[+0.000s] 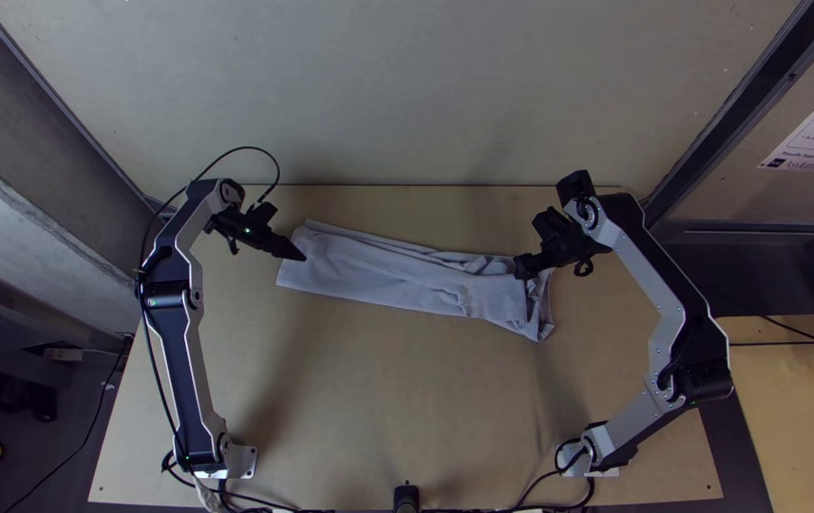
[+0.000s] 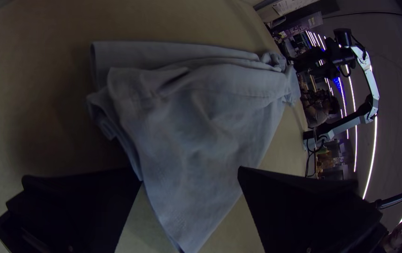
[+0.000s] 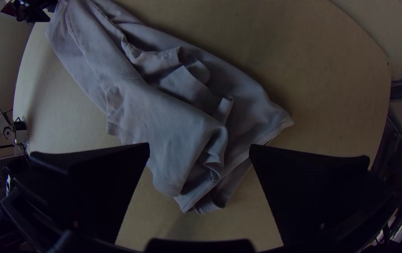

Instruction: Fold the t-shirt

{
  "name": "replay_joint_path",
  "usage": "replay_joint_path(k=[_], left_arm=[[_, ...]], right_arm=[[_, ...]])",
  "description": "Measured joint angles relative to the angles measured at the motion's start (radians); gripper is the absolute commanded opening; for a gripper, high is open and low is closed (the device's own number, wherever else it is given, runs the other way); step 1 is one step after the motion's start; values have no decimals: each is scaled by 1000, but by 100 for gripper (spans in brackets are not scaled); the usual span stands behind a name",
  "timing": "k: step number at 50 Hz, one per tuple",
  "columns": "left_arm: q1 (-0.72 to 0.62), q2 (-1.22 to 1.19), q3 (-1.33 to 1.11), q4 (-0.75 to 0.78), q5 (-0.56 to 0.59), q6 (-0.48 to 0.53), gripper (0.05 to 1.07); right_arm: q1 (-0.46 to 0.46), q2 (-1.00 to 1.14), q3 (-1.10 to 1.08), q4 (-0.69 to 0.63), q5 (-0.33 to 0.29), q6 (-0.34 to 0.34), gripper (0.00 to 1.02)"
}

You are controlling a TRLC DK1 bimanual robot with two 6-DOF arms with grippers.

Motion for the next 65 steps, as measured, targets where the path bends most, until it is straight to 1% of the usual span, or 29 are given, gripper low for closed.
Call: replay_joint_path(k=[17, 23, 26, 28, 32, 34, 42, 44, 47, 53, 54, 58, 65], left_arm=[[-51, -17, -38, 81, 18, -65, 102], [-74, -21, -42, 125, 18, -109, 100], [-86, -22, -42, 143, 18, -132, 91], [-92, -22, -42, 150, 18, -141, 83], [-97, -22, -42, 162, 16, -153, 59], [-98, -22, -43, 169, 12, -156, 50], [-103, -22, -55, 179, -2, -156, 26], [-105, -22, -59, 179, -6, -156, 24], [-106, -22, -63, 179, -17, -156, 23], [-105, -22, -64, 171, -40, -156, 12], [-105, -22, -64, 167, -40, -156, 8], [-100, -22, -64, 137, -43, -155, 8], [-82, -27, -98, 80, -42, -97, 8]], right_arm=[[0, -11, -5, 0, 0, 0, 97], [0, -13, -5, 0, 0, 0, 97], [0, -16, -5, 0, 0, 0, 97], [0, -16, -5, 0, 0, 0, 97], [0, -17, -5, 0, 0, 0, 97], [-1, -17, -5, 0, 0, 0, 97], [-5, -19, -13, 0, 0, 0, 97], [-6, -19, -17, 0, 0, 0, 97], [-7, -19, -19, 0, 0, 0, 97], [-7, -23, -19, 0, 0, 0, 97], [-7, -24, -19, 0, 0, 0, 97], [-7, -26, -19, 0, 0, 0, 97], [-7, -30, -19, 0, 0, 0, 97]])
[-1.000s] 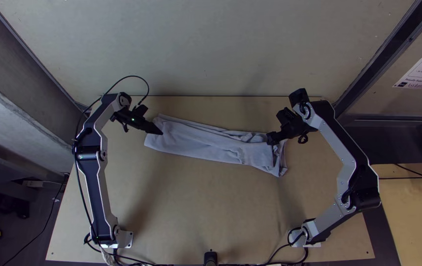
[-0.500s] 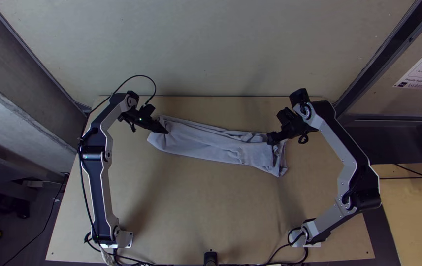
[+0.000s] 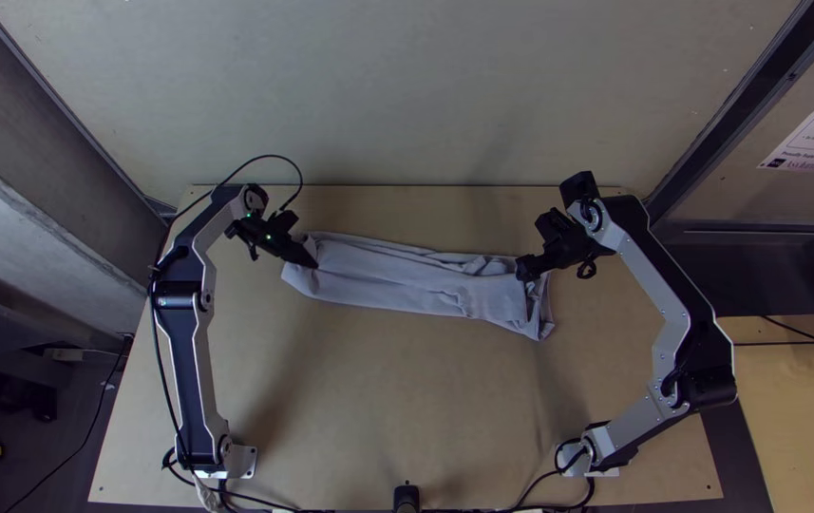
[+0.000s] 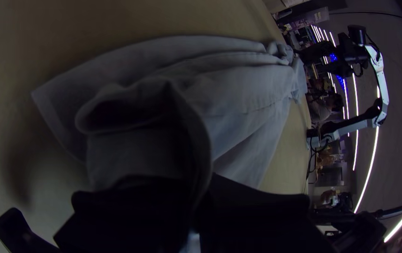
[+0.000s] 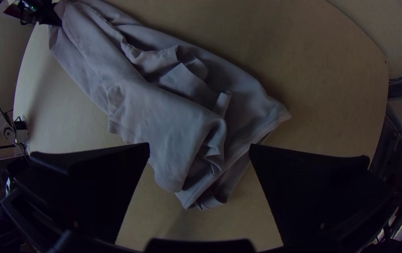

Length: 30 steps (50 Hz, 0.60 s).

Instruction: Fold the t-shirt

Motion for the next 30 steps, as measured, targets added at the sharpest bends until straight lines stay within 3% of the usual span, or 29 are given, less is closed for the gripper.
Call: replay_joint_path(k=[12, 30], left_arm=[[87, -79, -96, -13, -9, 51, 8], [266, -201, -216, -97, -73, 206, 8]], right_arm=[[0, -3, -8, 0, 0, 0, 97], [13, -5, -12, 1, 0, 2, 97]])
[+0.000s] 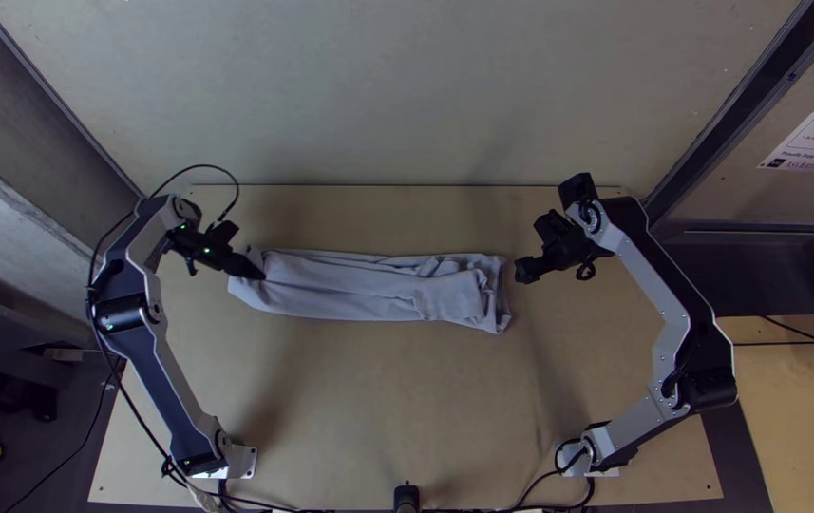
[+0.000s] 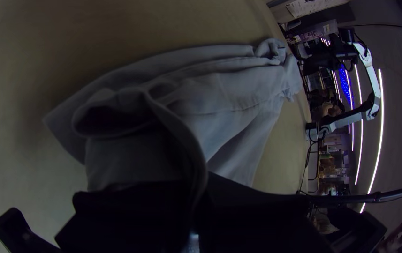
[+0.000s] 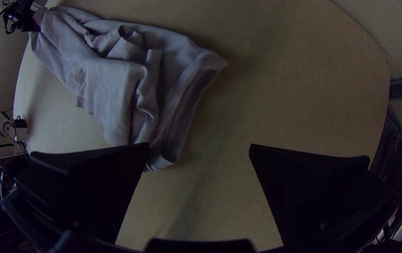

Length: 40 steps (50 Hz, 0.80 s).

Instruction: Fold the t-shirt

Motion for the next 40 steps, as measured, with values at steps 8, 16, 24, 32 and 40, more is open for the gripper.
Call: replay_joint_path(k=[8, 16, 24, 32, 40], left_arm=[[78, -71, -83, -3, -33, 80, 8], [151, -122, -123, -5, -37, 141, 8], [216, -154, -124, -4, -37, 181, 8], [228, -171, -124, -3, -36, 193, 8], [181, -200, -130, 2, -24, 192, 8]], right_arm=[[33, 0, 0, 0, 0, 21, 97], [49, 0, 0, 1, 0, 39, 97], [50, -2, 0, 1, 0, 47, 97], [71, -13, -15, 3, 0, 66, 97], [82, -16, -25, 10, 0, 74, 97]])
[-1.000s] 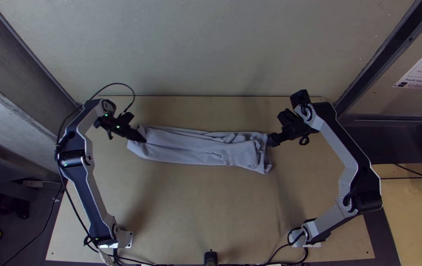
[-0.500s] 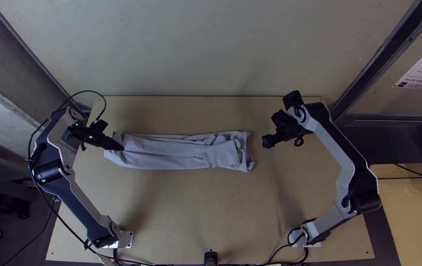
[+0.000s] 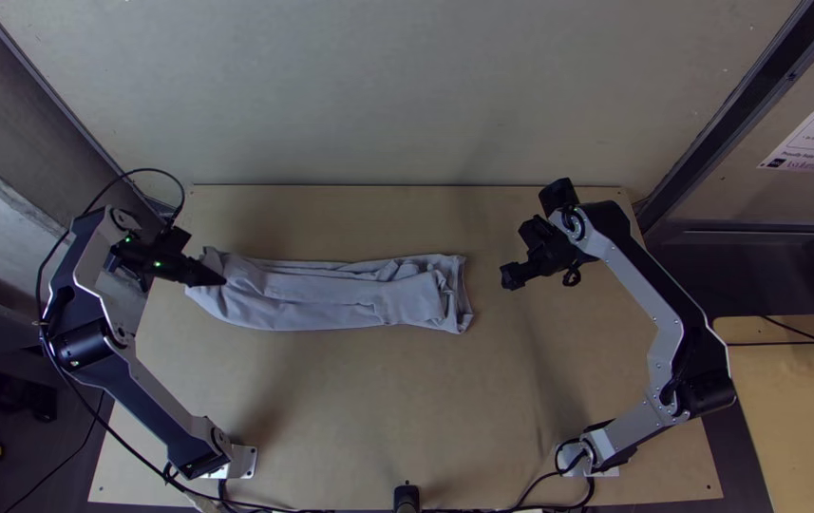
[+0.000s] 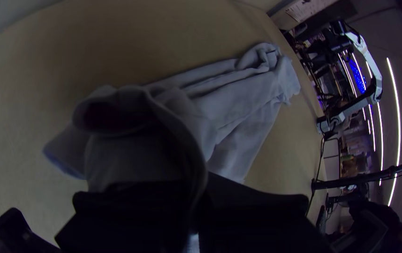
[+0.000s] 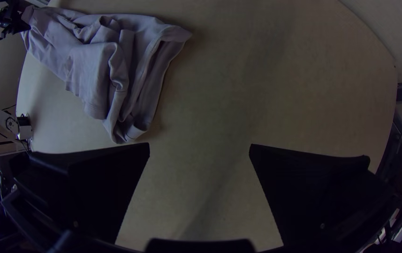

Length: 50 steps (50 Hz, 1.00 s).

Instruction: Fold the t-shirt

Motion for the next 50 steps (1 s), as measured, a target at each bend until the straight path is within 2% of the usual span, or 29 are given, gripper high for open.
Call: replay_joint_path(k=[13, 28, 50], left_arm=[[-101, -40, -24, 101, -1, -84, 8], [-212, -84, -24, 113, -35, -194, 8], [-499, -152, -18, 114, -136, -387, 8]], right_arm=[[0, -34, -23, 4, 0, 10, 97], [0, -46, -27, 5, 0, 11, 97], [6, -46, -55, 20, 0, 11, 97]])
